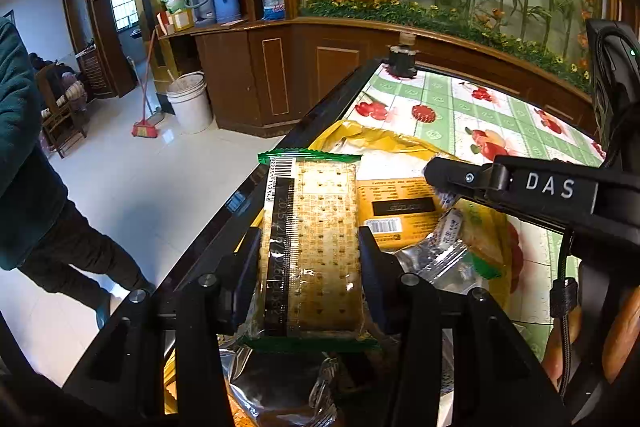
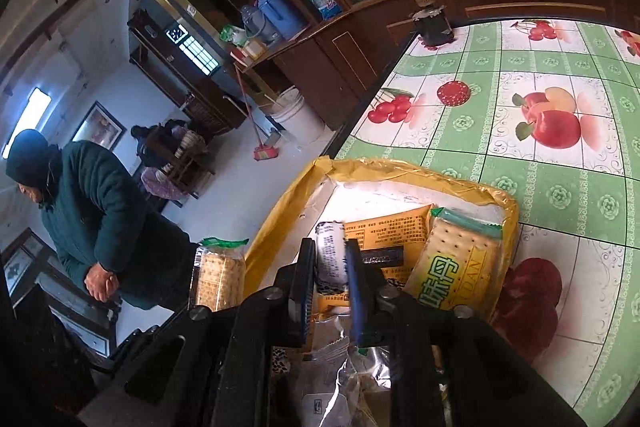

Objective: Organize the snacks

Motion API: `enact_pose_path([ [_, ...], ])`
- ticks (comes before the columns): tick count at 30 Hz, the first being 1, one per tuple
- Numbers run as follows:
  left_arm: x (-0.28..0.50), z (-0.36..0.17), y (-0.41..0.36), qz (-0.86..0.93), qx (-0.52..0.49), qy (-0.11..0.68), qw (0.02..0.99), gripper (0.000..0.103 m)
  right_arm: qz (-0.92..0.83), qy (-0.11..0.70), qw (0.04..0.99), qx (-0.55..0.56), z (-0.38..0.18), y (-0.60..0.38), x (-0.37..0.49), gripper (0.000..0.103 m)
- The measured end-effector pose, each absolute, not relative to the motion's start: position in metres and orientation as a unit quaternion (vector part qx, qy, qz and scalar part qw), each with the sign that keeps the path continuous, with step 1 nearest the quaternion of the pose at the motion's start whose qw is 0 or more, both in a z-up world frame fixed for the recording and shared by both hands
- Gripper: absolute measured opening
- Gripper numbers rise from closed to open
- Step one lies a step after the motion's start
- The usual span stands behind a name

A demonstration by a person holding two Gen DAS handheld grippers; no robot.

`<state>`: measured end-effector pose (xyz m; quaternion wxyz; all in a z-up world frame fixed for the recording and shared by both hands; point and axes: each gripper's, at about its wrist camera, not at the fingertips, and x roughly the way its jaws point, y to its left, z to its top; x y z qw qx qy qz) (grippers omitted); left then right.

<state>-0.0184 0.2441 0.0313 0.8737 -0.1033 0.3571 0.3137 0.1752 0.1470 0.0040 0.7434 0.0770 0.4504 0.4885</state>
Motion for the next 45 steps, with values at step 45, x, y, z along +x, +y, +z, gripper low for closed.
enact_pose_path([
  [45,-0.038,0.078,0.155,0.279,-0.079,0.322,0.901,0.061,0.397,0.411,0.806,0.153,0.039,-0.094,0.130,0.057],
])
